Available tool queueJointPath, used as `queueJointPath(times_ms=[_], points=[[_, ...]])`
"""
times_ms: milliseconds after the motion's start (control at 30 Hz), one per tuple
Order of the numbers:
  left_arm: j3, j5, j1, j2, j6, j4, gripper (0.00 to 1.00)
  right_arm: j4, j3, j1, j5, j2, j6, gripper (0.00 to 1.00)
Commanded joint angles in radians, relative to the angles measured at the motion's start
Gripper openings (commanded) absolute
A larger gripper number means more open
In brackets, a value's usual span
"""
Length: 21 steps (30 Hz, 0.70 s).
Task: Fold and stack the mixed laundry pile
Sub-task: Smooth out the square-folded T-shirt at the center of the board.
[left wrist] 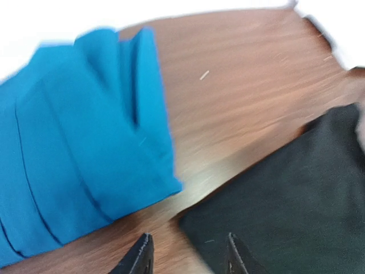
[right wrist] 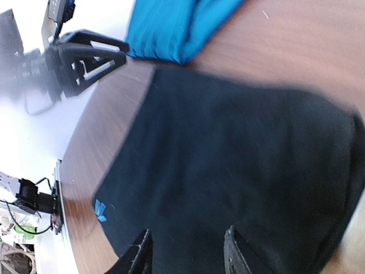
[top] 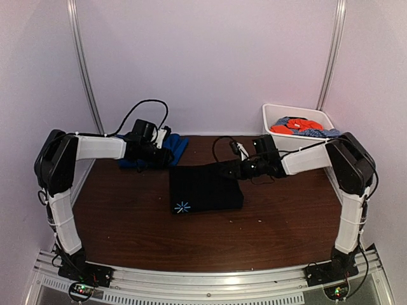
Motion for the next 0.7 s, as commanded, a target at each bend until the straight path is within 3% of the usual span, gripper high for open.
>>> queueJointPath(times_ms=[0, 167, 200, 333, 533, 667], points=[[-0.044, 0.101, -0.058, -0.036, -0.019, 0.155, 0.43, -0.072, 0.173, 0.005, -0.018, 0.033, -0.036, 0.42], [-0.088, 0.216, -0.07, 0.014, -0.09, 0.26, 0.41, -0.048, 0.288, -0.013, -0.016, 0.179, -0.022, 0.37], [-0.078, 0.229, -0.076, 0.058, -0.098, 0.271, 0.4, -0.027, 0.336, -0.033, -0.013, 0.268, -0.008, 0.35], [-0.05, 0.151, -0.068, 0.131, -0.131, 0.22, 0.39, -0.039, 0.394, -0.068, 0.018, 0.36, 0.026, 0.33], [-0.089, 0.087, -0.05, 0.14, -0.169, 0.164, 0.39, -0.142, 0.448, -0.09, 0.117, 0.416, 0.036, 0.34], [-0.202, 0.108, -0.049, 0.013, -0.205, 0.246, 0.48, -0.149, 0.426, -0.081, 0.106, 0.33, -0.051, 0.42]])
